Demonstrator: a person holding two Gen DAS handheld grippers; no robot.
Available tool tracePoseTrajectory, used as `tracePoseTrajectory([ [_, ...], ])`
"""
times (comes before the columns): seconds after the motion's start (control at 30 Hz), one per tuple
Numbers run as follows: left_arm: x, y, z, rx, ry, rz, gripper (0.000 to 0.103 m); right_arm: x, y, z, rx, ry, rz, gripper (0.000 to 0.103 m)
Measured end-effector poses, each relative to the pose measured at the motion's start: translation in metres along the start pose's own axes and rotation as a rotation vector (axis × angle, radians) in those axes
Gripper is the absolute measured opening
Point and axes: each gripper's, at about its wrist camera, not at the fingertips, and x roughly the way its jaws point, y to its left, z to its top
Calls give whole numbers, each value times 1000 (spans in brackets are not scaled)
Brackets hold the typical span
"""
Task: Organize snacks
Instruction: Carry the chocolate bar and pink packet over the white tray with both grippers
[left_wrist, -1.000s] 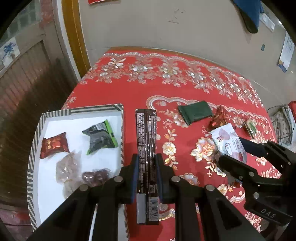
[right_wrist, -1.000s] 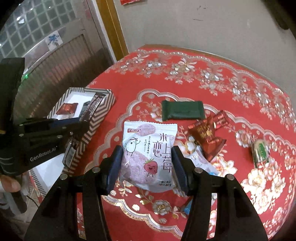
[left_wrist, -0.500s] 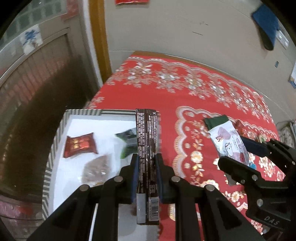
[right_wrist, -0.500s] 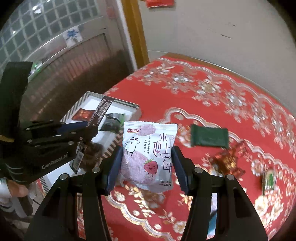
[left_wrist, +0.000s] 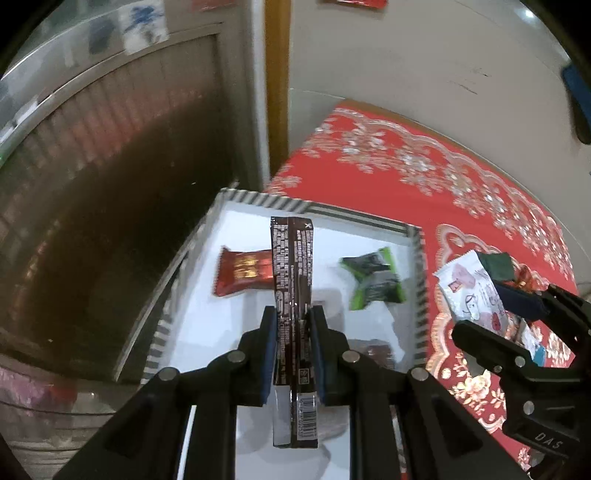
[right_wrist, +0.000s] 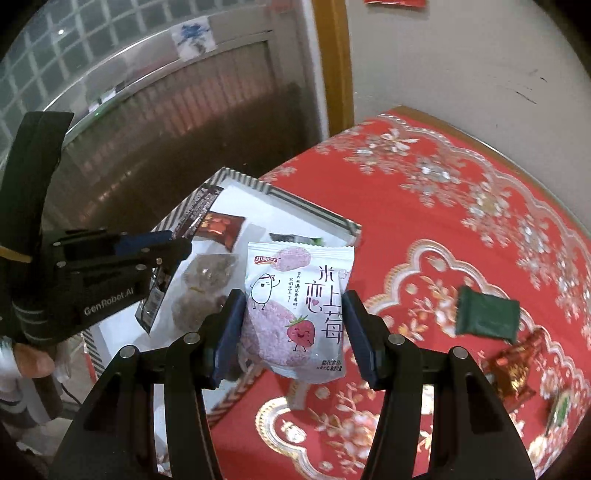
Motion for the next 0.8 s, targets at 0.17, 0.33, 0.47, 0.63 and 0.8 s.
tracePoseTrajectory([
  [0.17, 3, 16, -3, -28, 14, 19, 20, 15, 7, 6, -13, 19, 21, 54],
  [0.33, 13, 25, -7, -58, 52, 12, 20, 29, 15, 10, -21, 41, 41, 54],
  [0.47, 22, 27, -13, -60, 74, 16, 20, 43, 23, 10, -32, 64, 54, 54],
  [0.63, 31, 30, -16, -69, 94, 18, 20, 56, 27, 12, -39, 88, 68, 54],
  [0.8, 39, 31, -18, -72, 108, 23, 20, 69, 31, 15, -42, 110, 75, 54],
])
